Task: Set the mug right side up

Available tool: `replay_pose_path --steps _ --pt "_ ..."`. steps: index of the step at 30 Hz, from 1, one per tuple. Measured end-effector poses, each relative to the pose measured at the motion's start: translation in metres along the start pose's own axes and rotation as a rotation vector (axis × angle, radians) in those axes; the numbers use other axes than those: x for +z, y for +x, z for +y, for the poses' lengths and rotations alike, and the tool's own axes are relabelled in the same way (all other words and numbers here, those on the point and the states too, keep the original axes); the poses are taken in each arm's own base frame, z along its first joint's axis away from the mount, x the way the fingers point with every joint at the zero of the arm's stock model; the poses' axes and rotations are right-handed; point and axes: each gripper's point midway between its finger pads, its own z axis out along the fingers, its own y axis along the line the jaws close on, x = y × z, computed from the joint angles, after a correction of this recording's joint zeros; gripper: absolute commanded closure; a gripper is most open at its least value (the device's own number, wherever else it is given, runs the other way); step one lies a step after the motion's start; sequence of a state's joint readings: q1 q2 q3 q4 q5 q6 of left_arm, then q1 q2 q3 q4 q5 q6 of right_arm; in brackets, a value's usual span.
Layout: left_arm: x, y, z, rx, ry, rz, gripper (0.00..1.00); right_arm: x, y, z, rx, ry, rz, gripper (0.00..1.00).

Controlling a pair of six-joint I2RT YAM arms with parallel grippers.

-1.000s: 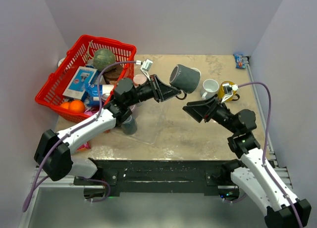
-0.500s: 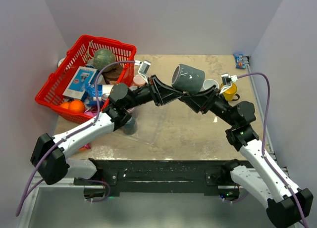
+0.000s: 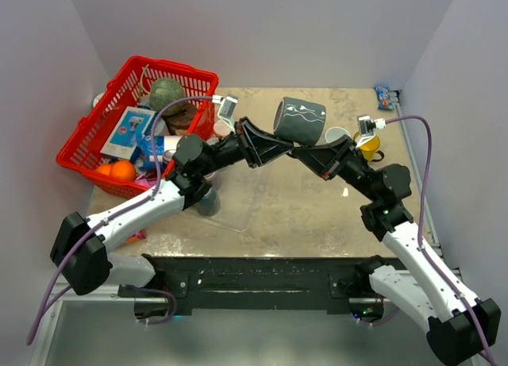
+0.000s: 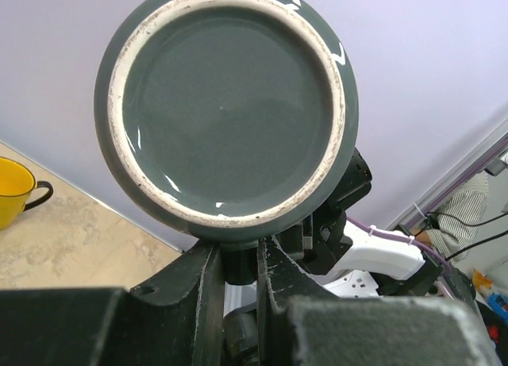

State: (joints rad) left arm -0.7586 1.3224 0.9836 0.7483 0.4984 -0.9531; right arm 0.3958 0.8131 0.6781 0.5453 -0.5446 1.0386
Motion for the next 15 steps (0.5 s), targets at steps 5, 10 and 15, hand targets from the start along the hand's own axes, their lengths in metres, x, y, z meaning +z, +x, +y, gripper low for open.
replay_pose_path --steps 5,10,15 --pt "0.000 0.007 0.009 0.016 -0.020 0.023 0.47 -0.002 0.002 -0.009 0.008 0.036 -0.003 1.00" --pt "0.000 0.025 0.024 0.041 -0.062 0.084 0.29 -0.006 0.007 -0.031 0.027 0.140 0.000 1.00" --pt "-0.004 0.041 0.046 0.052 -0.136 0.136 0.11 -0.016 0.012 -0.057 0.033 0.276 -0.006 1.00"
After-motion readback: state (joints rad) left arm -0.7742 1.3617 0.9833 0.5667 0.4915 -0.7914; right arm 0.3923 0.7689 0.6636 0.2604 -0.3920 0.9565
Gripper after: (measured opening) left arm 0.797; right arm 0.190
